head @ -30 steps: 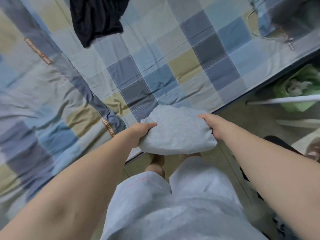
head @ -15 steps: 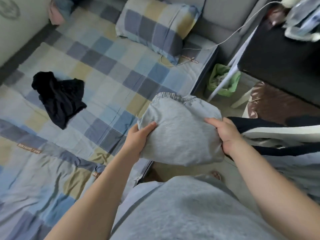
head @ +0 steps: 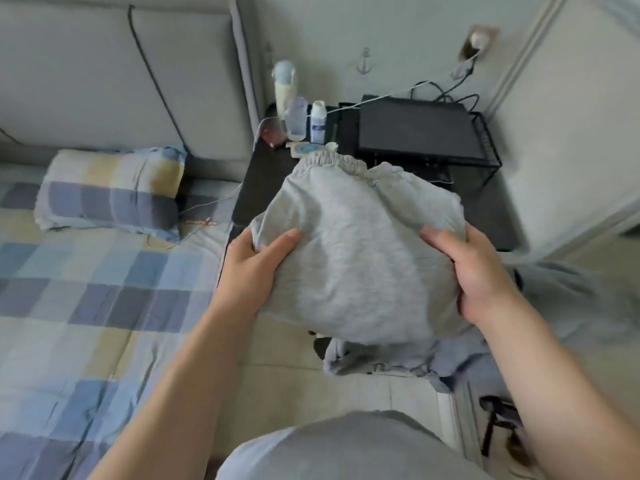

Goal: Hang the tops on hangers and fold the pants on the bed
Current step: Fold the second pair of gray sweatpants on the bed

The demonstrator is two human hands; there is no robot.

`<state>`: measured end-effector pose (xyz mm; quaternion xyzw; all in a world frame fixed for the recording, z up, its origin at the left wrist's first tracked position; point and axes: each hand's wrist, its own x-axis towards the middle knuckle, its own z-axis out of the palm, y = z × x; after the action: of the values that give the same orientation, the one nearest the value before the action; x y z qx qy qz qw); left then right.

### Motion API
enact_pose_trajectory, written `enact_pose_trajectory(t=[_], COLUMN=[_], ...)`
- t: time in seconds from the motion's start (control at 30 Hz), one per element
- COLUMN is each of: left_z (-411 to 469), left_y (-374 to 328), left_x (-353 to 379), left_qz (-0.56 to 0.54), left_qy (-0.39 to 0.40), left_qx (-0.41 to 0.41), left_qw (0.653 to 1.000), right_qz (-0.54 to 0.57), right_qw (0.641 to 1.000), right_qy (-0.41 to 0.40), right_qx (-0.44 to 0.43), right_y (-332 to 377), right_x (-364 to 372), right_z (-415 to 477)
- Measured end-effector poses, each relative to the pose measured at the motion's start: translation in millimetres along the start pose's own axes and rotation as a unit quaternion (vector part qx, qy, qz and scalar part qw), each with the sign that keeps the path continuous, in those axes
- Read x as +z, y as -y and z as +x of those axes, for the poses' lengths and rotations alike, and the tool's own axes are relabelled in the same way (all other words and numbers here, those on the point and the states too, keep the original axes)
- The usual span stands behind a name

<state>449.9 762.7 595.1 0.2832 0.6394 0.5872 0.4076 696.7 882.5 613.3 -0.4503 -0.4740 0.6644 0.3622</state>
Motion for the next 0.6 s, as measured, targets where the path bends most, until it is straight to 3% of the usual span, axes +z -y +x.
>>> enact_pose_trajectory(t=[0.3, 0.47, 0.6], left_z=[45, 51, 44], left_y=[-37, -28, -9], left_x=[230, 358, 455], left_qz=[0.079, 0.127, 0.194], left_qy=[0.249, 0.389, 0.478], left_qx=[0.021, -0.006, -0.053], left_qw=[0.965, 0.913, 0.855], right_qz=[0.092, 0.14, 0.181], right_qw=[0.966, 0.924, 0.87], right_qy=[-0.242, -0.356, -0.458], right_qx=[-0.007, -0.006, 0.025], right_y=[16, 5, -13], right_x=[-199, -280, -331], right_z=[-32, -73, -101])
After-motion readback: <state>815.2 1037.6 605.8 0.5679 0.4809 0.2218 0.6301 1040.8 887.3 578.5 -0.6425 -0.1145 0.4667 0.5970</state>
